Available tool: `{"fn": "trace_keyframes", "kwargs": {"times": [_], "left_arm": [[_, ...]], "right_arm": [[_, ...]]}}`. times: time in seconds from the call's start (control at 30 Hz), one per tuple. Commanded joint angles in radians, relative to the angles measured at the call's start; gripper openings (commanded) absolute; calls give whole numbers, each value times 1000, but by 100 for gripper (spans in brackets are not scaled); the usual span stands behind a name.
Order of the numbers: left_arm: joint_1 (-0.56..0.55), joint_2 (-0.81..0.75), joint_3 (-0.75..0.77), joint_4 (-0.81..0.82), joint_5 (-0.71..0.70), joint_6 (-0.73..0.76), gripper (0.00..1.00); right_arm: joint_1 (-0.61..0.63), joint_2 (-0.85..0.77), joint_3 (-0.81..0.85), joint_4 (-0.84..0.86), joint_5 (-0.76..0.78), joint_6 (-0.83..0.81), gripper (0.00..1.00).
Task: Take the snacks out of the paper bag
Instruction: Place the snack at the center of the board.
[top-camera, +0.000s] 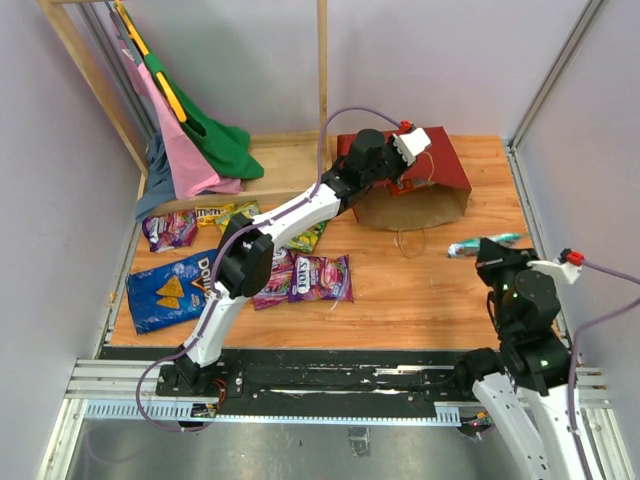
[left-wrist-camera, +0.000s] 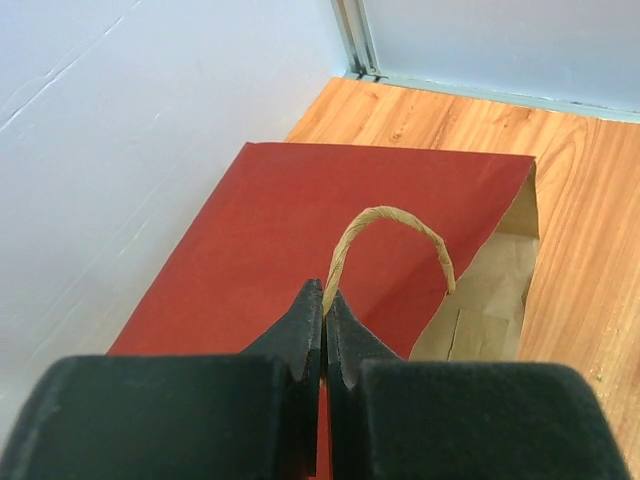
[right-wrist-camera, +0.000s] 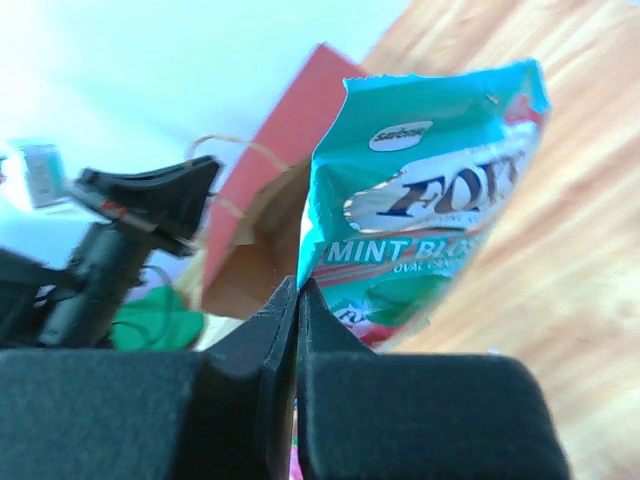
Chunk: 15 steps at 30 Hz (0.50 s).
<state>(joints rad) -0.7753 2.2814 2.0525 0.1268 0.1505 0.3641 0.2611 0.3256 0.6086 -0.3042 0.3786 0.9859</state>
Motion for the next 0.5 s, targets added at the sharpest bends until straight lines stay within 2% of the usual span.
{"fn": "trace_keyframes", "kwargs": {"times": [0.0,0.13,0.27,0.4,0.47], "left_arm": [[5,-52,-8,27,-6,-5,0],[4,-62,-23,27,-2,-7,0],[4,-66,-31,20,-3,-8,1],[4,-65,-29,3,-5,-8,0],[4,-64,-31,-2,-9,-9,1]], "right_arm": [[-12,15,125,-514,229,-46,1],[-12,42,195,-673,330,11,1],[-12,74,243,-711,354,48,1],[-17,205,284,-778,391,126,1],[-40,280,290,-785,360,155,1]]}}
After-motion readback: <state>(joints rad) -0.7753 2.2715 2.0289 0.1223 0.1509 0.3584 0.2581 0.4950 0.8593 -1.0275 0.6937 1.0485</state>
